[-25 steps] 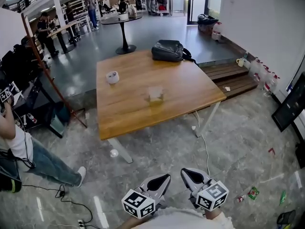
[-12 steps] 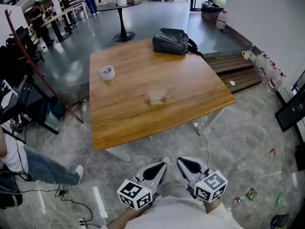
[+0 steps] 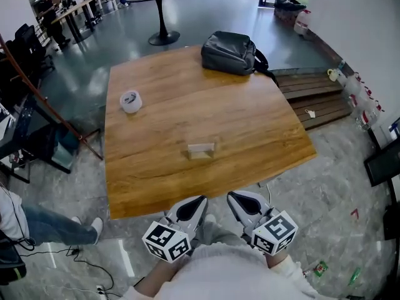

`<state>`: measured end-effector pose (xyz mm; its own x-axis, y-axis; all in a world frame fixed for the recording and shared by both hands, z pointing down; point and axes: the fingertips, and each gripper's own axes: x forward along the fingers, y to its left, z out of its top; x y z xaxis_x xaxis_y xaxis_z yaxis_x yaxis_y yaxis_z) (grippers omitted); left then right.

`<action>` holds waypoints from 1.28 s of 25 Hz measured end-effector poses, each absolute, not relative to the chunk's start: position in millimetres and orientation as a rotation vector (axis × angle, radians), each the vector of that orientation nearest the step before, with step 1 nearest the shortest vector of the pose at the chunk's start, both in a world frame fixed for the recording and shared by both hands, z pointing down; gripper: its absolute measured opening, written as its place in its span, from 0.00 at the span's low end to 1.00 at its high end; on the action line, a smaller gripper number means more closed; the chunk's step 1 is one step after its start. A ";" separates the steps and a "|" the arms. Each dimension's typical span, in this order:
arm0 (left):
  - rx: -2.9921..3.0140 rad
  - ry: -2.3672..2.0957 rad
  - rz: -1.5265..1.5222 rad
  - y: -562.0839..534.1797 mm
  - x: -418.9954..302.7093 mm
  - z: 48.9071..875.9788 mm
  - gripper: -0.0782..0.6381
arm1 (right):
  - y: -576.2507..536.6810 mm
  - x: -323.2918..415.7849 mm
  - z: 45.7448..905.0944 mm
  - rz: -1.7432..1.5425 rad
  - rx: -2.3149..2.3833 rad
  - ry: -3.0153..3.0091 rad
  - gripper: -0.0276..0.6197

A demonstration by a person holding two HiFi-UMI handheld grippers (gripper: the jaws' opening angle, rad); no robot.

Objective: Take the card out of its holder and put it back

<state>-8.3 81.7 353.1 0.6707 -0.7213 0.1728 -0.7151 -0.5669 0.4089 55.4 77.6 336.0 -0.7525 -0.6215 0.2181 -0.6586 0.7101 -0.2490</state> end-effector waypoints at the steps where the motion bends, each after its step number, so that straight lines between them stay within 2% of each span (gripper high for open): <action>1: 2.424 -1.135 -0.020 70.3 -8.4 354.8 0.12 | 65.1 58.0 338.2 0.479 1.045 -2.788 0.04; 22: 2.325 -1.090 0.085 -16.1 -27.6 387.4 0.12 | -27.3 31.7 376.1 0.667 0.983 -2.701 0.04; 32: 2.285 -1.094 0.093 -55.4 -39.1 409.3 0.12 | -55.8 15.2 399.3 0.699 0.953 -2.658 0.10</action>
<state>-39.1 -55.4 409.3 0.6585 -0.6875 0.3061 -0.7292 -0.4823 0.4855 15.2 -55.8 399.3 -0.7613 -0.5353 0.3659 -0.6460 0.6744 -0.3576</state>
